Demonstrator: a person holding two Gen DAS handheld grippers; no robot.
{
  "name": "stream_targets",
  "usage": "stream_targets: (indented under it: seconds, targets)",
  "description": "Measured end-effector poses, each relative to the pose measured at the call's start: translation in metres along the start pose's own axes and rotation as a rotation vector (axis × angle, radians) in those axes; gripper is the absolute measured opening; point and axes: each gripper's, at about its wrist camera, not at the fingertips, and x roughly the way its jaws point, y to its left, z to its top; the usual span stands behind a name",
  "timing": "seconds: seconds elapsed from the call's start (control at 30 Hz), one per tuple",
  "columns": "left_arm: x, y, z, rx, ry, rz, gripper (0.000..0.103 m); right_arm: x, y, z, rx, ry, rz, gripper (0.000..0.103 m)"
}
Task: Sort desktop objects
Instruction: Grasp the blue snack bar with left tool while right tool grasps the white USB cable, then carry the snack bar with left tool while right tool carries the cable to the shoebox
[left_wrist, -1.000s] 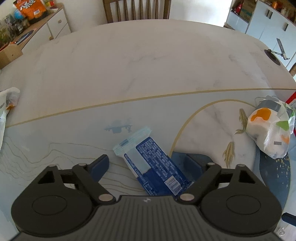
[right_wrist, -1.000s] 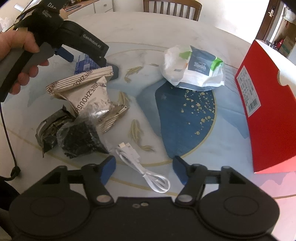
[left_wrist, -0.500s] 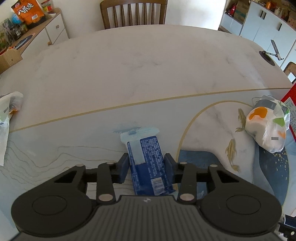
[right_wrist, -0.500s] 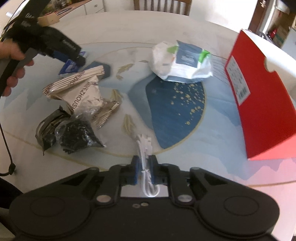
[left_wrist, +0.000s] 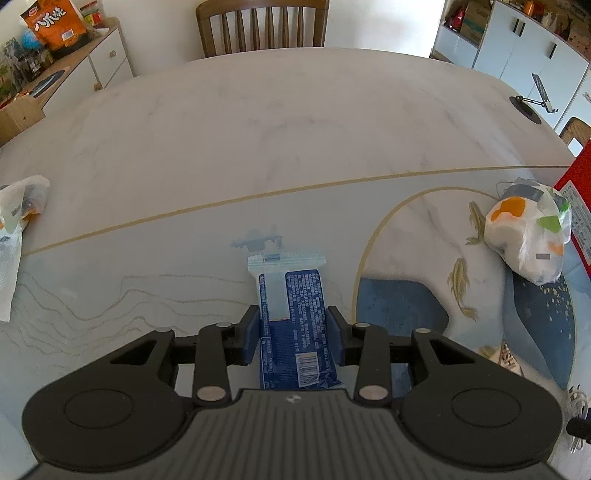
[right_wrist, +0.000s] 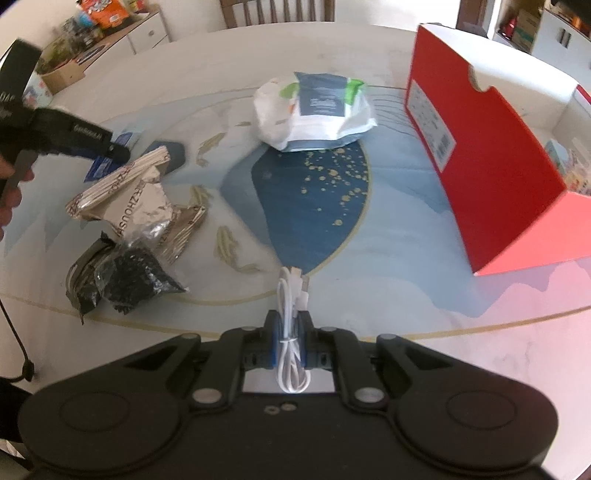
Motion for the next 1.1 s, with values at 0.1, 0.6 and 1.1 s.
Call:
stream_targets:
  seconds: [0.1,0.6,1.1]
  targets:
    - [-0.003,0.000,-0.004,0.011,0.004,-0.006,0.036,-0.005,-0.003,0.000,0.023,-0.007,0.001,0.009]
    - [-0.027,-0.011,-0.020,0.053,-0.012,-0.052,0.036,-0.032,-0.013,0.002,0.083,-0.055,-0.015,0.009]
    - [-0.074,-0.041,-0.022,0.136,-0.065,-0.114,0.036,-0.060,-0.024,0.011,0.146,-0.113,0.000,0.009]
